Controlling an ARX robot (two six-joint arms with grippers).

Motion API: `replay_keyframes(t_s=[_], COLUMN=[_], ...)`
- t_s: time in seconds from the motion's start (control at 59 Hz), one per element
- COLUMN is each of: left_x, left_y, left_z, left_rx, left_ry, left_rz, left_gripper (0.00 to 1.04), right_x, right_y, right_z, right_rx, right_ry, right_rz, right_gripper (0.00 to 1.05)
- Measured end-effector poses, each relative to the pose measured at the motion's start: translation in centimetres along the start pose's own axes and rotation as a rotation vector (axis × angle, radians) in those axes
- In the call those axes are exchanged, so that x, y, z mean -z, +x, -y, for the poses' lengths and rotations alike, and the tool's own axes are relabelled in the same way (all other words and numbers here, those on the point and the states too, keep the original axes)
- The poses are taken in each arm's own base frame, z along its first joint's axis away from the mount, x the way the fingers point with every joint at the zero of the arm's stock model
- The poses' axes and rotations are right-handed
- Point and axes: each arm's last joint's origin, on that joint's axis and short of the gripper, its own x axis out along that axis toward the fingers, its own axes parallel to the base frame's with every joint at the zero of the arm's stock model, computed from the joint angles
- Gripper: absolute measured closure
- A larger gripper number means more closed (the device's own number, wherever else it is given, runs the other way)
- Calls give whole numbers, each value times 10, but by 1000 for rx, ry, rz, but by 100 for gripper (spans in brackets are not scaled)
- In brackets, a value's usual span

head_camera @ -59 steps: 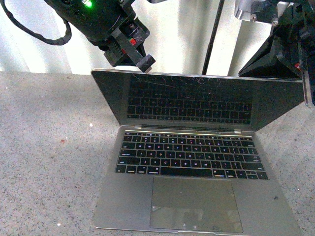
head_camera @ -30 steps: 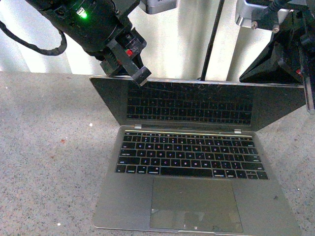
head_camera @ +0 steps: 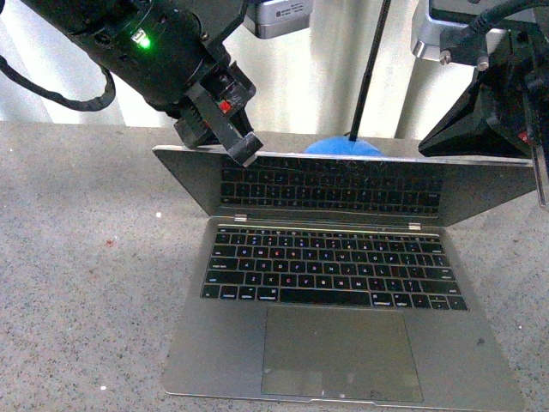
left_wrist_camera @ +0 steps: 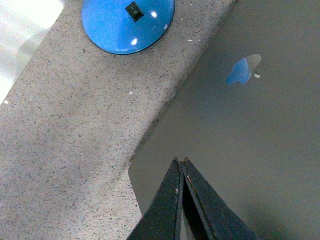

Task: Close laptop

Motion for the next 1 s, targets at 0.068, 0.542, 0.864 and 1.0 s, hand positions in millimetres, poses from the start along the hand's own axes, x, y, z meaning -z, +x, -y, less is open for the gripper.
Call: replay_keyframes(t_s=[0.068,0.542,0.864,1.0], left_x=[1,7,7,8], left_y=[1,5,7,9], left_z=[2,11,15,17], left_rx=[3,38,52,57], left_ry=[1,1,5,6], left_rz=[-2,-4,-3,-5], left_gripper=[101,101,101,101], right_x=[2,8,13,14], right_y=[1,5,8,8], right_z=[-1,-11,-17,-17], right_rx=[-5,-40,-59,-59], right_ry=[3,6,8,7], right_rz=[-3,-15,-22,-23], right_gripper=[102,102,102,102])
